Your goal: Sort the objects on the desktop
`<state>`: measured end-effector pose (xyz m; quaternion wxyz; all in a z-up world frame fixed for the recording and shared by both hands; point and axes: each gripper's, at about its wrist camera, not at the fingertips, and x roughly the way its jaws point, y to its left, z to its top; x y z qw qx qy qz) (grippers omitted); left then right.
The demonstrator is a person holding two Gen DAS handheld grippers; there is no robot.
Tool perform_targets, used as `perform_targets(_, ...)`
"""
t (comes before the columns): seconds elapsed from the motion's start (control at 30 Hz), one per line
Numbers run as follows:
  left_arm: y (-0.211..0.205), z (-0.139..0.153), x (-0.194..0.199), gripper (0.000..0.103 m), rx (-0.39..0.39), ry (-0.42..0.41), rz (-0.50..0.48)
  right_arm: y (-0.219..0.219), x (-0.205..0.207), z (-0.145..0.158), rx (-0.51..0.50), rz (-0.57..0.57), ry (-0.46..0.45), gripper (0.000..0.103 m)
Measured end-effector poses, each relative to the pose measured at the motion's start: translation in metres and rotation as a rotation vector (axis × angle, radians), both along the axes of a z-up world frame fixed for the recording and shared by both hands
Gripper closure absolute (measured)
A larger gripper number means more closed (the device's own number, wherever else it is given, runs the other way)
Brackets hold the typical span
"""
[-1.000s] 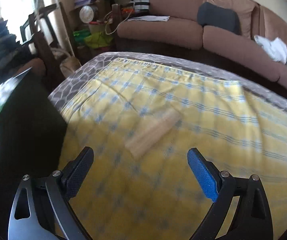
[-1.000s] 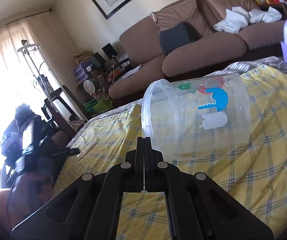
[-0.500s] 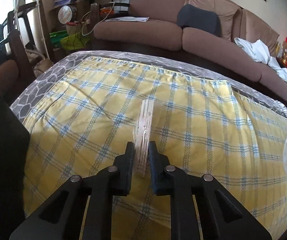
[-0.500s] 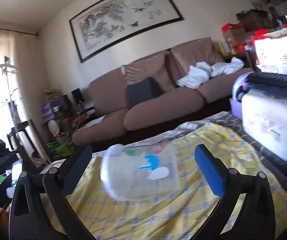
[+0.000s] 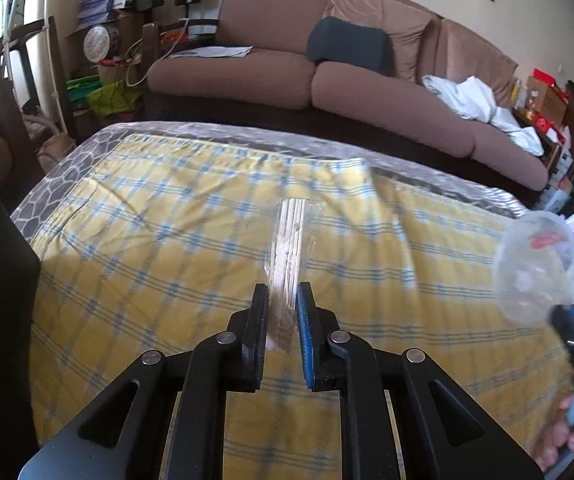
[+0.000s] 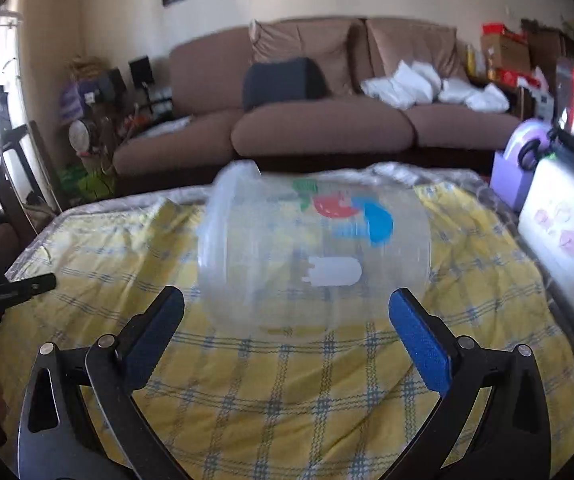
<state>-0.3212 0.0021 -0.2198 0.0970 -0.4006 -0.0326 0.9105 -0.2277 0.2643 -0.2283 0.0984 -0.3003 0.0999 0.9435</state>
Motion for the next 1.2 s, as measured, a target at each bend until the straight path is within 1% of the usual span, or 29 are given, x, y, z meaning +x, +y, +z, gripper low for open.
perform_targets(0.07,0.001,0.004,0.003,0.09,0.008,0.004,-0.004,0.012,-0.003,-0.005,-0.05,-0.027,-0.02,0.0)
perform_targets(0.17,0.001,0.009,0.006,0.09,0.01,0.009,-0.012,0.031,-0.005,-0.007,-0.118,-0.06,0.005,0.0)
perform_targets(0.27,0.002,0.012,0.01,0.09,0.012,0.011,-0.018,0.041,-0.007,-0.008,-0.162,-0.032,0.018,0.0)
perform_targets(0.33,0.001,0.014,0.014,0.09,0.015,0.013,-0.018,0.044,-0.004,-0.01,-0.198,-0.011,0.035,0.01)
perform_targets(0.37,0.001,0.014,0.015,0.09,0.015,0.013,-0.018,0.045,-0.003,-0.011,-0.219,0.003,0.048,0.025)
perform_targets(0.4,0.001,0.014,0.016,0.09,0.013,0.01,-0.019,0.045,-0.003,-0.011,-0.23,0.021,0.056,0.036)
perform_targets(0.43,0.001,0.014,0.016,0.09,0.01,0.009,-0.02,0.042,-0.003,-0.01,-0.227,0.029,0.058,0.037)
perform_targets(0.47,0.0,0.014,0.017,0.09,0.007,0.009,-0.02,0.04,-0.003,-0.01,-0.213,0.031,0.055,0.039)
perform_targets(0.53,-0.002,0.015,0.017,0.09,0.01,0.01,-0.016,0.035,-0.004,-0.009,-0.2,0.057,0.06,0.055)
perform_targets(0.6,-0.006,0.016,0.018,0.09,0.03,0.014,-0.006,0.027,-0.004,-0.007,-0.193,0.101,0.071,0.071)
perform_targets(0.63,-0.007,0.017,0.018,0.09,0.039,0.016,-0.003,0.025,-0.005,-0.007,-0.194,0.12,0.075,0.075)
perform_targets(0.67,-0.008,0.017,0.018,0.09,0.048,0.017,0.001,0.023,-0.005,-0.007,-0.198,0.145,0.083,0.083)
perform_targets(0.7,-0.009,0.018,0.018,0.09,0.059,0.021,0.006,0.021,-0.004,-0.006,-0.205,0.166,0.095,0.088)
perform_targets(0.8,-0.009,0.018,0.018,0.09,0.078,0.025,0.01,0.014,0.0,-0.002,-0.238,0.243,0.146,0.088)
perform_targets(0.83,-0.01,0.018,0.018,0.09,0.082,0.024,0.01,0.009,0.001,0.0,-0.221,0.262,0.161,0.088)
perform_targets(0.9,-0.01,0.017,0.019,0.09,0.092,0.023,0.009,0.002,0.001,0.002,-0.22,0.298,0.176,0.088)
perform_targets(0.97,-0.01,0.017,0.021,0.09,0.101,0.023,0.011,0.0,0.003,0.002,-0.242,0.324,0.194,0.088)
perform_targets(1.0,-0.01,0.017,0.023,0.09,0.108,0.02,0.012,0.001,0.006,0.005,-0.263,0.339,0.222,0.088)
perform_targets(1.03,-0.011,0.018,0.025,0.09,0.115,0.014,0.019,0.005,0.016,0.012,-0.294,0.351,0.29,0.088)
perform_targets(1.07,-0.013,0.022,0.03,0.09,0.132,0.01,0.031,0.013,0.033,0.026,-0.327,0.356,0.418,0.088)
perform_targets(1.1,-0.016,0.027,0.036,0.09,0.152,0.013,0.043,0.017,0.045,0.038,-0.341,0.374,0.497,0.088)
perform_targets(1.13,-0.016,0.033,0.042,0.09,0.151,0.017,0.06,0.019,0.05,0.052,-0.342,0.414,0.54,0.088)
perform_targets(1.17,-0.016,0.039,0.046,0.09,0.128,0.027,0.081,0.018,0.052,0.064,-0.318,0.44,0.544,0.088)
perform_targets(1.2,-0.012,0.048,0.049,0.09,0.063,0.033,0.113,0.016,0.054,0.07,-0.295,0.443,0.549,0.088)
